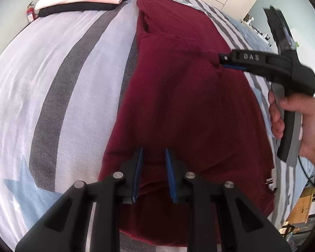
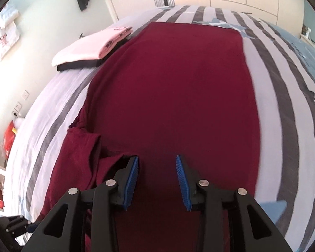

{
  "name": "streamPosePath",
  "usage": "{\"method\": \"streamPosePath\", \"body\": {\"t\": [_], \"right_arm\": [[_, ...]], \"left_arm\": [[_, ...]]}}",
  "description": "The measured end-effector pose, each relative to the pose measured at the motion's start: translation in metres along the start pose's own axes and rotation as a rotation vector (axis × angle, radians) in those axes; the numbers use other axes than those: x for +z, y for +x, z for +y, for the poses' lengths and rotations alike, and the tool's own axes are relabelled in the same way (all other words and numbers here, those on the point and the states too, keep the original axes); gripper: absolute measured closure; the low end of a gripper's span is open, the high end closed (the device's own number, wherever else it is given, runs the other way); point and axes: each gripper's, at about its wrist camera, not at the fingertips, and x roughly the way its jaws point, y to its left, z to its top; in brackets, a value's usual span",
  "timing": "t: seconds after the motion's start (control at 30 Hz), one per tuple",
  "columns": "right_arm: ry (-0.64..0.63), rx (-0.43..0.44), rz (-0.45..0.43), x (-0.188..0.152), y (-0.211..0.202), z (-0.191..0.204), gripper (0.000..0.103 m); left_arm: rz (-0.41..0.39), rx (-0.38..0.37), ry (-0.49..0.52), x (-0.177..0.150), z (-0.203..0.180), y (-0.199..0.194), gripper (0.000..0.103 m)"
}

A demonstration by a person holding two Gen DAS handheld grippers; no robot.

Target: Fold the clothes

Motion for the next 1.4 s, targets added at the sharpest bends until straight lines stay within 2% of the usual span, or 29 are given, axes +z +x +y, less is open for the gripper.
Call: {"method": "streamPosePath", "body": {"t": [0.1, 0.17, 0.37, 0.47, 0.6, 0.7, 0.83, 0.93, 0.97, 1.0, 1.03, 1.07, 1.1, 1.17, 1.3, 1.4], "right_arm": [[0.018, 0.021, -0.021, 0.002, -0.003, -0.001, 0.068], [0.010, 0.032, -0.004, 0.007, 0.008, 0.004, 0.068], [-0.101, 0.041, 0.028, 0.024, 0.034, 0.025, 0.066], [-0.124, 0.046, 0.035, 0.022, 0.029, 0.022, 0.066], [-0.102, 0.057, 0.041, 0.015, 0.016, 0.010, 0.066], [-0.081, 0.042, 0.027, 0.006, 0.001, 0.004, 0.066], [-0.033, 0.026, -0.012, -0.006, -0.020, 0.001, 0.066], [0.013, 0.058, -0.048, -0.010, -0.033, 0.007, 0.066], [0.022, 0.071, -0.062, -0.011, -0.037, 0.012, 0.066], [0.031, 0.087, -0.073, -0.012, -0.040, 0.016, 0.066], [0.041, 0.108, -0.079, -0.013, -0.042, 0.021, 0.066], [0.050, 0.127, -0.082, -0.014, -0.043, 0.026, 0.066], [0.054, 0.142, -0.081, -0.015, -0.041, 0.032, 0.066], [0.053, 0.165, -0.070, -0.018, -0.036, 0.043, 0.066], [0.044, 0.189, -0.049, -0.021, -0.023, 0.059, 0.066], [0.037, 0.169, -0.048, -0.018, -0.009, 0.064, 0.066]], "left_arm": [[0.001, -0.004, 0.011, -0.004, -0.002, -0.004, 0.083], [0.004, 0.001, 0.018, -0.007, -0.004, -0.005, 0.083], [0.010, 0.002, 0.015, -0.012, -0.009, -0.011, 0.083], [-0.030, -0.018, -0.013, -0.004, -0.009, -0.023, 0.083], [-0.121, -0.020, -0.025, 0.016, -0.005, -0.042, 0.083], [-0.155, 0.024, -0.006, 0.047, -0.002, -0.035, 0.083], [-0.184, -0.009, 0.012, 0.087, 0.007, -0.016, 0.083], [-0.156, -0.009, 0.079, 0.125, 0.007, 0.003, 0.083], [-0.134, 0.019, 0.119, 0.137, -0.003, 0.016, 0.083], [-0.112, 0.029, 0.147, 0.164, -0.013, 0.042, 0.083], [-0.090, 0.050, 0.175, 0.187, -0.003, 0.072, 0.083], [-0.068, 0.103, 0.223, 0.190, -0.006, 0.078, 0.085], [-0.048, 0.150, 0.259, 0.193, -0.007, 0.084, 0.094], [-0.029, 0.197, 0.258, 0.192, 0.003, 0.088, 0.096], [-0.028, 0.195, 0.229, 0.186, 0.028, 0.088, 0.096], [-0.036, 0.171, 0.229, 0.182, 0.038, 0.089, 0.095]]}}
